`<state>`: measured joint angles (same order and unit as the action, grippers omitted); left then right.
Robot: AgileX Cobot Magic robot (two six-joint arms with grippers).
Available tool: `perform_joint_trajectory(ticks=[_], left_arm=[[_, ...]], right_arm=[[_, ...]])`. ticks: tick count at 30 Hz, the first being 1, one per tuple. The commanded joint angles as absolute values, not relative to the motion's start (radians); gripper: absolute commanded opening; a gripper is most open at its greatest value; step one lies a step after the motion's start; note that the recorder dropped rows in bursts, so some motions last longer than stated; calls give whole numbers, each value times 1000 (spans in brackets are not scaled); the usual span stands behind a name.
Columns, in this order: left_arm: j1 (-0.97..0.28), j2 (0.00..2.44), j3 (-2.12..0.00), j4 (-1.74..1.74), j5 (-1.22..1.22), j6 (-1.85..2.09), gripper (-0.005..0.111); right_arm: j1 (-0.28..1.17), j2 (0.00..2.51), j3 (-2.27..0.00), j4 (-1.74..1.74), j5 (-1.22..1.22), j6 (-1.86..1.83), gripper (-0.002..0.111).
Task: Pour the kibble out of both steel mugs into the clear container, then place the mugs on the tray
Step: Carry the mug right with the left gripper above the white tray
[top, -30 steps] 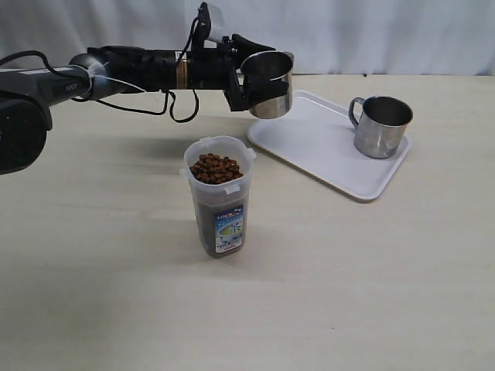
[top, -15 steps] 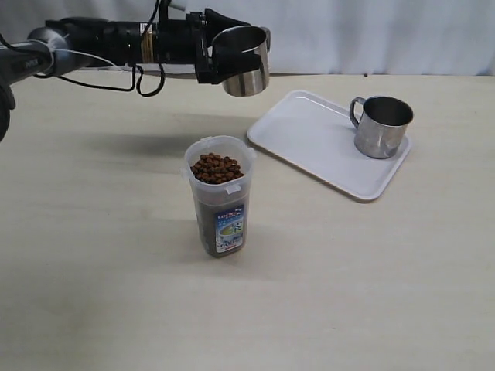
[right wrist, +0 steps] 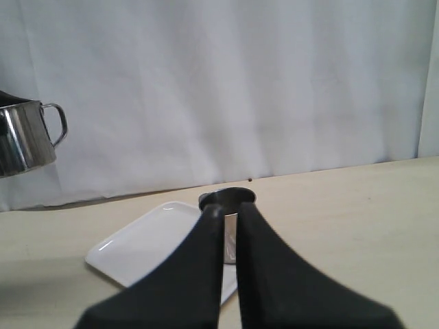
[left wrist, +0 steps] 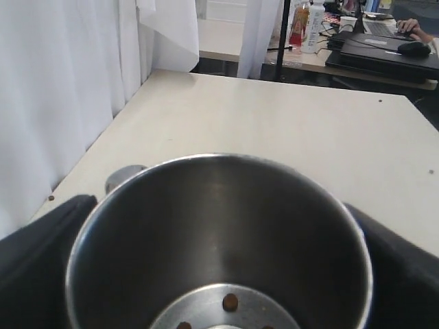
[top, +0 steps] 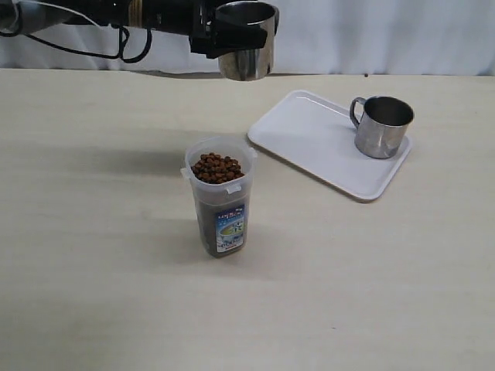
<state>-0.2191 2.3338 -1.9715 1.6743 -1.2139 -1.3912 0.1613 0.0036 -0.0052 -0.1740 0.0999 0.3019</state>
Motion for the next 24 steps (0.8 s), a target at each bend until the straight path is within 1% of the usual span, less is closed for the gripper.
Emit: perform_joint_trajectory(ticks=[1, 5, 12, 20, 24], left_arm=[[-235, 2214, -1802, 1616, -1221, -1319, 0], [-293, 2139, -1691, 1535, -1221, -1245, 0], [-422, 2098, -1687, 1472, -1221, -1234, 0], [-575, 2101, -1687, 1437, -910, -1173, 0], [-633, 2111, -1687, 1343, -760, -1114, 0]], right_arm=[[155, 0, 0, -172, 103, 301, 5], [155, 0, 0, -172, 103, 301, 5], [155, 0, 0, -172, 103, 301, 5], [155, 0, 0, -172, 103, 301, 5], [155, 0, 0, -172, 103, 301, 5]])
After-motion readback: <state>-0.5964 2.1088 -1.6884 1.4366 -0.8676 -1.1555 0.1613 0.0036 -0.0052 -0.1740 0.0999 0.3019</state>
